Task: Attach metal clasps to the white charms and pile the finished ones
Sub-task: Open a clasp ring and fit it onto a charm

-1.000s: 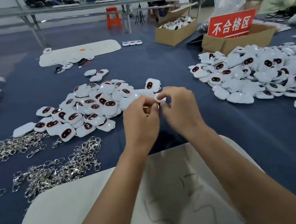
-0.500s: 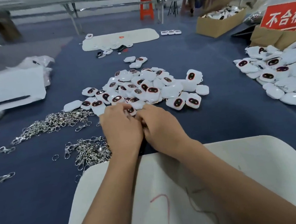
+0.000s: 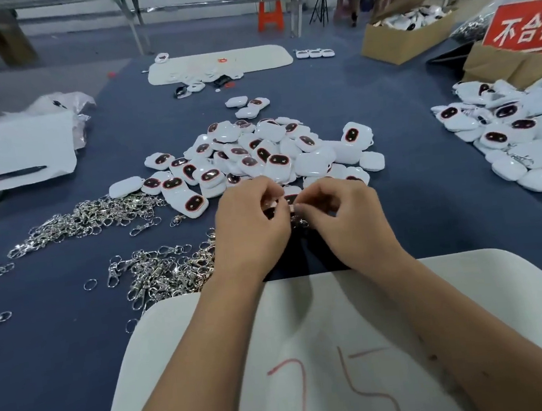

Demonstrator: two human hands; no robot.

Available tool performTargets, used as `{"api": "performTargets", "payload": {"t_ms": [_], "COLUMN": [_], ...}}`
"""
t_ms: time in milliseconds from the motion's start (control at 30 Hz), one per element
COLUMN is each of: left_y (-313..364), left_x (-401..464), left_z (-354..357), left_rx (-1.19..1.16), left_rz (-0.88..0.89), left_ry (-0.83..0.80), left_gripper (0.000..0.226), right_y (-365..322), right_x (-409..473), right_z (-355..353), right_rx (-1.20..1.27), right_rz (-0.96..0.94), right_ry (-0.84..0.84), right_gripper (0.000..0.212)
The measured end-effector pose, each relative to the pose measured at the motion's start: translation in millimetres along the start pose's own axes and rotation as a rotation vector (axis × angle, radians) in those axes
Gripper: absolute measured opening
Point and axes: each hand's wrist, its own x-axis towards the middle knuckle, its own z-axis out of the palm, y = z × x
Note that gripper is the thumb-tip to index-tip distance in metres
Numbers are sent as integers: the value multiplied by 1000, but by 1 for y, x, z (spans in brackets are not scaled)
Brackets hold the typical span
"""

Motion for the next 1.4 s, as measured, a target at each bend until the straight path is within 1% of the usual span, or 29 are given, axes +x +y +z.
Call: {"api": "performTargets", "payload": {"t_ms": [100, 200, 333, 400, 467, 533, 567, 633, 667, 700, 733, 800, 833, 867, 933, 1000, 1067, 1100, 1133, 1167, 1233, 1300, 1333, 1400], "left_y": [-5, -7, -8, -6, 0, 9, 13, 14, 11, 9, 7, 5, 5, 5, 6, 7, 11, 12, 13, 12, 9, 6, 6, 5], "left_x": [-1, -1, 0, 0, 0, -1, -2, -4, -3, -3, -2, 1, 2, 3, 3, 0, -3, -5, -6, -6, -6, -7, -7, -6], "left_z": [4, 5, 6, 4, 2, 2, 4, 9, 11, 12, 11, 9, 9, 8, 9, 9, 8, 9, 10, 12, 17, 20, 20, 20], "left_rx": [262, 292, 243, 172, 25, -105, -106, -43, -40, -80, -171, -446, -561, -619, -632, -491, -295, -217, -141, -57, 148, 302, 323, 304], "left_rz": [50, 27, -62, -59, 15, 120, 168, 197, 166, 101, 8, -203, -282, -326, -327, -217, -63, -8, 33, 66, 111, 115, 108, 100], "left_ry": [10, 33, 54, 120, 210, 250, 256, 284, 303, 300, 267, 135, 69, 28, 37, 139, 201, 189, 149, 91, -47, -139, -158, -182], "left_gripper": [13, 17, 35, 38, 36, 32, 30, 25, 24, 25, 27, 28, 26, 23, 21, 18, 10, 6, 3, 3, 11, 22, 24, 24], "right_y": [10, 14, 17, 19, 18, 15, 14, 13, 12, 10, 8, 3, 1, 0, 1, 2, 1, 2, 4, 7, 11, 15, 14, 14], "right_x": [-1, -2, -3, -2, -1, 1, 0, -1, -2, -3, -3, -3, -3, -3, -6, -6, -5, -4, -3, -1, 2, 3, 3, 4], "right_z": [-3, -4, -2, 0, -1, -3, -3, -2, -1, 0, 2, 5, 7, 8, 11, 13, 14, 13, 12, 7, -4, -9, -11, -11], "right_rx": [164, 316, 287, 263, 327, 390, 378, 247, 144, 38, -53, -157, -193, -233, -318, -354, -338, -307, -273, -223, 3, 361, 496, 649], "right_rz": [95, 146, 121, 145, 190, 229, 235, 194, 152, 112, 79, 56, 41, 16, -19, -11, -38, -46, -20, 47, 256, 419, 438, 388], "right_ry": [81, 79, 59, 106, 195, 224, 208, 162, 132, 94, 48, -49, -83, -105, -128, -111, -24, 54, 162, 281, 467, 533, 534, 509], "right_gripper": [10, 12, 11, 9, 8, 15, 17, 14, 14, 19, 29, 49, 54, 56, 52, 37, 17, 16, 27, 35, 39, 36, 36, 36]}}
